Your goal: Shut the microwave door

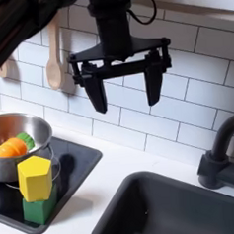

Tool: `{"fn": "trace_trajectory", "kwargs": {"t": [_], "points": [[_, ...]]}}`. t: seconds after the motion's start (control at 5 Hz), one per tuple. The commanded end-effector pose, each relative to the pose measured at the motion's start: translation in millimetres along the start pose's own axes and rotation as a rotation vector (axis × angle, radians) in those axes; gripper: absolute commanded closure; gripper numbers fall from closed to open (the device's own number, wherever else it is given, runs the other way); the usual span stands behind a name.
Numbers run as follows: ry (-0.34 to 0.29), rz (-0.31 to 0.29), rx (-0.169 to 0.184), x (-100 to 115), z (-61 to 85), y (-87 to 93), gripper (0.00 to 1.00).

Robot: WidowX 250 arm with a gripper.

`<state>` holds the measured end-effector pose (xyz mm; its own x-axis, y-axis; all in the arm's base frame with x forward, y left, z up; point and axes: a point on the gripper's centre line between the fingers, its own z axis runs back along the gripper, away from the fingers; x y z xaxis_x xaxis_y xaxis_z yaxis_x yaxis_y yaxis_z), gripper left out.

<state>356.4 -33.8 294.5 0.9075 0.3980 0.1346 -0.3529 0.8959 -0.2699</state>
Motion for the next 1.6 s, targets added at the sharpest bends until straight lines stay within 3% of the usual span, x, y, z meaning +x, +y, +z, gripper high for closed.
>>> {"fn": "trace_trajectory", "kwargs": {"t": [0.0,0.2,0.4,0.6,1.0,1.4], "points": [[-0.006,-0.015,-0.023,2,4.8,-10.6,0.0],[-0.03,-0.022,-0.045,9,18.2,-18.8,0.0],[-0.021,-0.035,-0.014,19,11.2,-23.2,0.0],[-0.013,-0.032,-0.004,21,9.7,-20.1,0.0],[-0.026,-0.042,0.005,3,17.2,-15.7,0.0],[0.066,-0.067,0.072,-34,-12.1,11.9,0.0]]}}
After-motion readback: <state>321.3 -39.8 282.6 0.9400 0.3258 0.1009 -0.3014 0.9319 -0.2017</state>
